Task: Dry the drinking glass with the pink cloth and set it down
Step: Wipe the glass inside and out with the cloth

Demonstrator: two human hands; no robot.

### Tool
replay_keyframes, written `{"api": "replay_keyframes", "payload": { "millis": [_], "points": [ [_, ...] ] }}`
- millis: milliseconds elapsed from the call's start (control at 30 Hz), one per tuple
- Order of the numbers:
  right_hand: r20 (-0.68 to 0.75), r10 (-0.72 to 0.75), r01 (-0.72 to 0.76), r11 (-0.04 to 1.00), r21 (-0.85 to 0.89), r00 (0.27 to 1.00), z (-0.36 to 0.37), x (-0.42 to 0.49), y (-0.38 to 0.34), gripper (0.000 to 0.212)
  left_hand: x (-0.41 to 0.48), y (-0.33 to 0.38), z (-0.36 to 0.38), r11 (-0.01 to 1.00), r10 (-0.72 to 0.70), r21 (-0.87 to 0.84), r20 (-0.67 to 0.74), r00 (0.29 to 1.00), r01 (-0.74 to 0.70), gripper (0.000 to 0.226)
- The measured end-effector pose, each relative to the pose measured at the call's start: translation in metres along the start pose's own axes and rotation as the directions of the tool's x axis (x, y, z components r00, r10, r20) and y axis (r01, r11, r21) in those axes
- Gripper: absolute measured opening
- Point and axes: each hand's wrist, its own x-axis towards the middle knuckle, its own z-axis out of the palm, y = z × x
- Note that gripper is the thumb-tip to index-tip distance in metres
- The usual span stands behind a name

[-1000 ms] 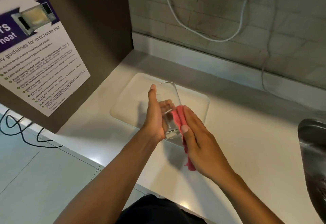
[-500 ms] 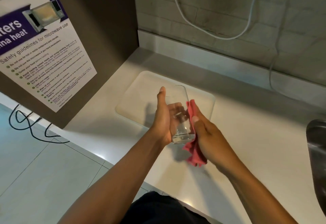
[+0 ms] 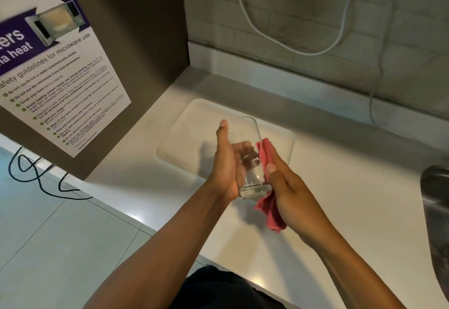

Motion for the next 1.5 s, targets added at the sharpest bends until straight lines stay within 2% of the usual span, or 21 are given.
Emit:
{"api": "replay_keyframes", "payload": {
  "millis": [67,133,233,367,433,567,767,933,1067,1233,1267,1367,1400,1500],
  "points": [
    [-0.004,-0.099,0.098,0.990,-0.100,0.995,0.004,-0.007,0.005,0.046,0.003,0.005,-0.001,1.000,0.000,-0.009,-0.026,1.000,0.000,0.099],
    [-0.002,-0.142,0.141,0.983,-0.118,0.990,0.006,-0.011,0.008,0.047,0.004,0.009,-0.002,1.000,-0.001,-0.011,-0.046,0.999,0.000,0.092],
    [-0.011,-0.008,0.008,1.000,0.029,1.000,0.002,-0.006,0.004,0.047,0.000,0.007,0.002,0.998,-0.013,-0.056,-0.017,1.000,0.012,0.090],
    [-0.062,-0.018,0.021,0.999,0.036,0.998,0.000,-0.005,0.000,0.048,-0.003,0.007,0.010,0.995,0.022,-0.092,-0.040,0.999,-0.025,0.079],
    [-0.077,-0.021,0.024,0.999,0.036,0.997,0.001,-0.007,0.001,0.049,-0.001,0.009,0.012,0.998,0.062,-0.020,-0.069,0.996,-0.064,0.084],
    [-0.108,-0.003,0.006,1.000,0.028,0.994,0.005,-0.006,0.005,0.049,0.003,0.008,0.015,0.958,0.235,0.215,-0.216,0.948,-0.188,0.070],
    [-0.163,-0.005,0.009,1.000,0.023,0.987,0.009,-0.001,0.012,0.043,0.005,0.007,0.014,0.928,0.304,0.295,-0.246,0.920,-0.228,0.062],
    [-0.177,0.022,-0.009,0.997,0.076,0.984,0.012,0.005,0.014,0.055,0.000,0.003,0.019,0.908,0.330,0.336,-0.213,0.920,-0.249,0.062],
    [-0.220,0.029,-0.019,0.999,0.045,0.975,0.015,0.010,0.013,0.051,-0.008,0.003,0.024,0.914,0.349,0.295,-0.218,0.911,-0.280,0.058],
    [-0.209,0.018,-0.002,0.997,0.076,0.978,0.010,0.010,0.005,0.050,-0.009,-0.002,0.022,0.829,0.439,0.427,-0.094,0.893,-0.362,0.033],
    [-0.206,0.009,0.004,0.998,0.065,0.979,0.009,0.011,0.001,0.047,-0.009,-0.001,0.021,0.826,0.434,0.428,-0.065,0.899,-0.367,0.037],
    [-0.196,-0.046,0.046,0.999,-0.005,0.979,0.000,0.017,-0.011,0.044,-0.011,0.001,0.021,0.874,0.342,0.374,-0.020,0.939,-0.310,0.078],
    [-0.202,-0.065,0.061,0.998,-0.026,0.977,-0.003,0.020,-0.014,0.047,-0.011,-0.001,0.020,0.889,0.317,0.354,-0.013,0.948,-0.292,0.082],
    [-0.212,-0.128,0.103,0.986,-0.128,0.969,-0.008,0.028,-0.023,0.052,-0.008,-0.005,0.018,0.913,0.294,0.298,-0.005,0.956,-0.279,0.071]
  ]
}}
